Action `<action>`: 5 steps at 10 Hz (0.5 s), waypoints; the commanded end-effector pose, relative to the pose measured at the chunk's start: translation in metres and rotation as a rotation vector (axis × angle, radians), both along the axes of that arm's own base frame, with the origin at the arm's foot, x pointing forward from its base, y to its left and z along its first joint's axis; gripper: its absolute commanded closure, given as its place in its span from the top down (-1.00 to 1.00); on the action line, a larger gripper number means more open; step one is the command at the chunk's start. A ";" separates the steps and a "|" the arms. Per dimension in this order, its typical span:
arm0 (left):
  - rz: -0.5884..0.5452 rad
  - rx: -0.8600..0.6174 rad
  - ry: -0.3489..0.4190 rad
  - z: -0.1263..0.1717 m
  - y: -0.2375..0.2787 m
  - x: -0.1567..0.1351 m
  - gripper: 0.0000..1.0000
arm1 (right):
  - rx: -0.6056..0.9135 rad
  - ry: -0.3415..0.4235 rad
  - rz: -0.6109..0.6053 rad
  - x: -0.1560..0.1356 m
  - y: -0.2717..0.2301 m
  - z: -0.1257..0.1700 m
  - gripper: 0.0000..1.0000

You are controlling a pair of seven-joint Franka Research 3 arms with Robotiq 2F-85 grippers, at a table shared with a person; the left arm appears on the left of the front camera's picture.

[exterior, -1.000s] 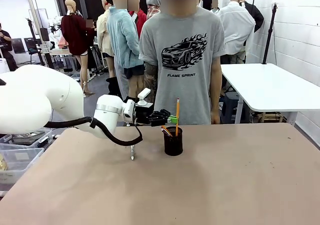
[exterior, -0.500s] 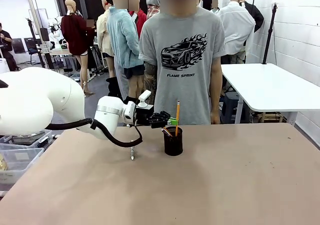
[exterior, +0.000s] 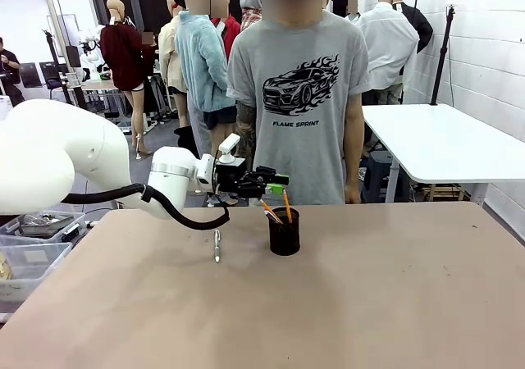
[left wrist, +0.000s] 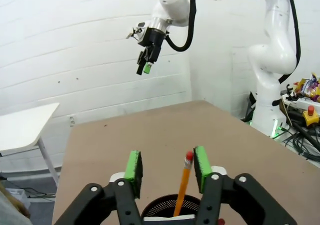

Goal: Place the pens into the pen holder.
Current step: Pick up a writing instrument from the table and place it into the Pen holder.

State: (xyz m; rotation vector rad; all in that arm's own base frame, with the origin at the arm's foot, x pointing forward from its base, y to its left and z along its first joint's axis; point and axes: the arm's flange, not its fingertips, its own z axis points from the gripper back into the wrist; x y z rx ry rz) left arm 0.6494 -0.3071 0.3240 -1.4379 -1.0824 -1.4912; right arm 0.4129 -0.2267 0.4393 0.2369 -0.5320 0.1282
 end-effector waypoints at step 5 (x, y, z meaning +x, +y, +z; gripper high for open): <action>0.313 0.201 0.029 0.119 0.121 -0.075 0.16 | -0.010 -0.002 0.011 -0.001 0.000 -0.002 0.57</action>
